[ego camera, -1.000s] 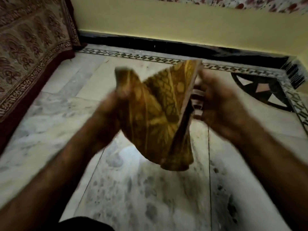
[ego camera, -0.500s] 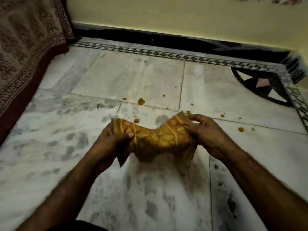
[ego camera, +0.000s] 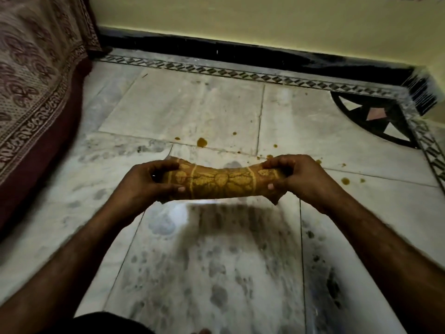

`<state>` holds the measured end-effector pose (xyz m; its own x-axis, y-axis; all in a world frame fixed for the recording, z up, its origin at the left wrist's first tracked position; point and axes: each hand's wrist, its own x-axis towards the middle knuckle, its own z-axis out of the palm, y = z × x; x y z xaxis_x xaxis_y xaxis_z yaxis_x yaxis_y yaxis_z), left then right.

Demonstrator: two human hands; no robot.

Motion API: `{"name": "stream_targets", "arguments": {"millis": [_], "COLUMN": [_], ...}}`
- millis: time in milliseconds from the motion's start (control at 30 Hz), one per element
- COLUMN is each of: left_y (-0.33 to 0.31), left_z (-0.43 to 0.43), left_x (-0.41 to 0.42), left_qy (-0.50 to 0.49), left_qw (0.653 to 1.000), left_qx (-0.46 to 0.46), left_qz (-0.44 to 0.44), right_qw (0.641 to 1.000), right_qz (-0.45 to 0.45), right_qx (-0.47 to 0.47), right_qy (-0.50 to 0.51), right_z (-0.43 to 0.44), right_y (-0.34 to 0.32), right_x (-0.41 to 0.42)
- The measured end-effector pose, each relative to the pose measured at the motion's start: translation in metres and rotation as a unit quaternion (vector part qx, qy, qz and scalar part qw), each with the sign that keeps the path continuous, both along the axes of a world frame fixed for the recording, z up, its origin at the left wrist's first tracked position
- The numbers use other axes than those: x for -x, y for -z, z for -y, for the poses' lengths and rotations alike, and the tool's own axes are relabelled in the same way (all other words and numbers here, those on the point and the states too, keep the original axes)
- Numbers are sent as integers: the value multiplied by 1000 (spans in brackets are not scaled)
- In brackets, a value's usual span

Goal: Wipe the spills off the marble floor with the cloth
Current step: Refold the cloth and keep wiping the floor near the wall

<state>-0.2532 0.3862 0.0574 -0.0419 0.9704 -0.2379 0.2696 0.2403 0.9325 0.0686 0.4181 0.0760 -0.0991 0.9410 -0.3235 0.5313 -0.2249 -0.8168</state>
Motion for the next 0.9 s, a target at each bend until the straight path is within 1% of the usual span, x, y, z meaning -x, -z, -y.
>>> {"name": "stream_targets", "arguments": {"millis": [67, 100, 167, 200, 267, 333, 367, 400, 433, 467, 500, 533, 567, 600, 667, 700, 733, 800, 867, 900], "left_y": [2, 4, 5, 5, 3, 1, 5, 6, 11, 15, 19, 21, 24, 25, 25, 24, 25, 24, 27, 27], "left_z": [1, 1, 3, 4, 7, 16, 18, 21, 22, 25, 25, 23, 20, 18, 15, 13, 12, 11, 11, 11], "left_x": [2, 4, 8, 9, 7, -1, -6, -11, -19, -25, -30, -34, -36, -37, -40, -43, -45, -50, -54, -55], "left_qy": [10, 15, 36, 63, 135, 235, 283, 333, 385, 424, 445, 438, 400, 364, 296, 264, 239, 208, 165, 139], "left_qw": [998, 992, 962, 948, 935, 916, 896, 865, 826, 807, 820, 856, 893, 913, 942, 957, 968, 975, 976, 976], "left_qx": [-23, -44, -104, -130, -162, -167, -168, -165, -154, -127, -84, -42, -12, 3, 34, 41, 46, 55, 84, 99], "left_qz": [-63, -120, -250, -284, -284, -280, -298, -338, -382, -391, -350, -271, -207, -184, -156, -115, -52, 57, 116, 138], "right_qw": [998, 996, 993, 992, 994, 995, 994, 993, 993, 994, 994, 995, 995, 996, 996, 996, 996, 996, 995, 993], "right_qz": [49, 57, 69, 74, 55, 22, 22, 27, 30, 33, 34, 31, 25, 16, 6, 7, 11, 5, -3, 11], "right_qx": [-50, -70, -96, -100, -96, -95, -107, -113, -112, -108, -102, -96, -93, -91, -86, -81, -72, -43, -38, -59], "right_qy": [-1, -6, -18, -24, -21, -1, 0, 0, -2, -7, -12, -15, -16, -16, -24, -36, -49, -75, -96, -104], "right_z": [0, 0, -3, -5, -7, -9, -11, -13, -14, -15, -15, -15, -14, -12, -6, -1, 6, 23, 41, 48], "right_y": [-4, -6, -7, -7, -8, -10, -11, -10, -10, -9, -8, -6, -5, -5, -5, -3, -1, 7, 17, 22], "right_x": [2, 3, 1, 1, 0, 2, 3, 3, 5, 6, 8, 8, 9, 10, 12, 16, 21, 39, 60, 70]}}
